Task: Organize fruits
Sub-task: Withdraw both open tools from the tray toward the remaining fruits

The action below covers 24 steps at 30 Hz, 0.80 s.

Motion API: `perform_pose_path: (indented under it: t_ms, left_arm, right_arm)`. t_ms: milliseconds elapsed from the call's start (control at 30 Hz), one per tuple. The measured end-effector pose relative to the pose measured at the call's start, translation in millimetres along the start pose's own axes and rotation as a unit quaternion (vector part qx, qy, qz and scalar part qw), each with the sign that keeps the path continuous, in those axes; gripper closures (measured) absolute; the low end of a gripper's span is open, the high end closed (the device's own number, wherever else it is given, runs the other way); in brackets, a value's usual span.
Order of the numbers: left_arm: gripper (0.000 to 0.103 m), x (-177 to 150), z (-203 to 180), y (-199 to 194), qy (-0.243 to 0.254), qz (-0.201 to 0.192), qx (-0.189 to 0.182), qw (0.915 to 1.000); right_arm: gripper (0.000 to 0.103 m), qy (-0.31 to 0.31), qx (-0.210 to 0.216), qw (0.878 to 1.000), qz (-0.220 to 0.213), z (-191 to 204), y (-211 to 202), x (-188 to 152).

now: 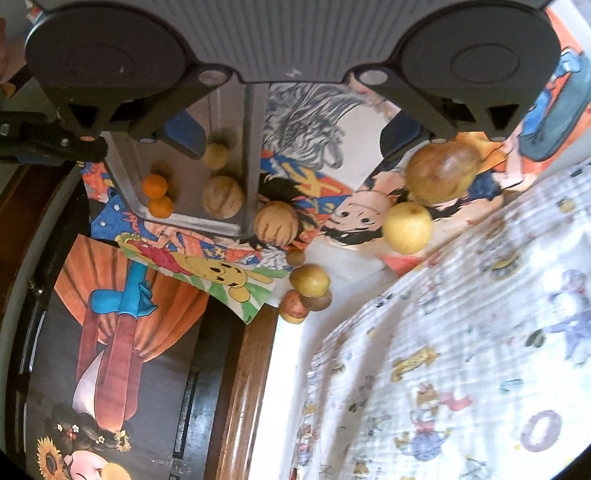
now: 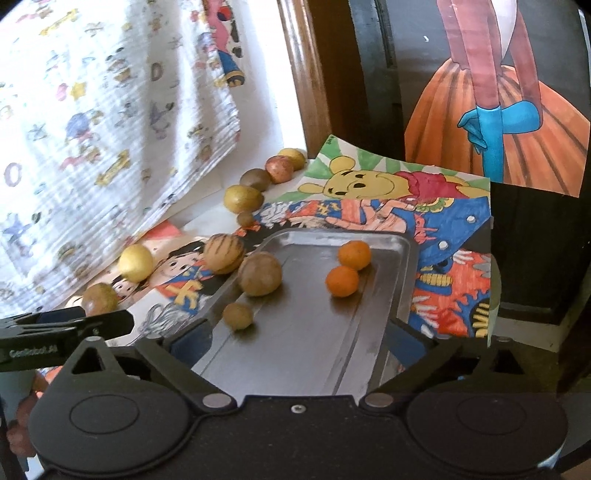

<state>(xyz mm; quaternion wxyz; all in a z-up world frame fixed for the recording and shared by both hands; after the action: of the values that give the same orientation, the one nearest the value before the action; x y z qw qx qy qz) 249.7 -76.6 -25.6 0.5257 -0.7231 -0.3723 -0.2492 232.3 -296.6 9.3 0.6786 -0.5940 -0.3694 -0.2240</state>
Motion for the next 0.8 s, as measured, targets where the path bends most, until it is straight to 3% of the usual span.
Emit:
perform_pose_path:
  t_ms: [267, 567, 800]
  left_arm:
    - [0.001, -18.1, 17.8, -24.0, 0.024, 0.017, 0.015, 0.9995]
    - [0.001, -30.7, 44.2, -48.9, 0.012, 0.018, 0.034, 0.9992]
    - [0.001, -35.4, 73.1, -55.5, -0.002, 0.029, 0.071, 0.997]
  right_arm:
    - [0.001, 0.008, 0.005, 0.999, 0.034, 28.5, -16.7, -22.3]
    - [0.001, 0.027, 0.017, 0.994, 0.106, 59.2, -26.3, -59.4]
    - [0.001, 0.001, 0.043, 0.989, 0.142, 91.8, -22.6, -68.8]
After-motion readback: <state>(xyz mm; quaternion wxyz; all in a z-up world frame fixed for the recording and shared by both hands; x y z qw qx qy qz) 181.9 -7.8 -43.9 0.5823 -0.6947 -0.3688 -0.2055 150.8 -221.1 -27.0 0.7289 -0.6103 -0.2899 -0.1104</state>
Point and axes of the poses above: each gripper's, at about its wrist camera, not at the fingertips, and y roughly the way its jaws point, z to its left, x to its top, the point moved 9 cm from there along y, roughly the way its jaws point, and after that the axes turned 13 degrees about -y, right-handed, at the moved point
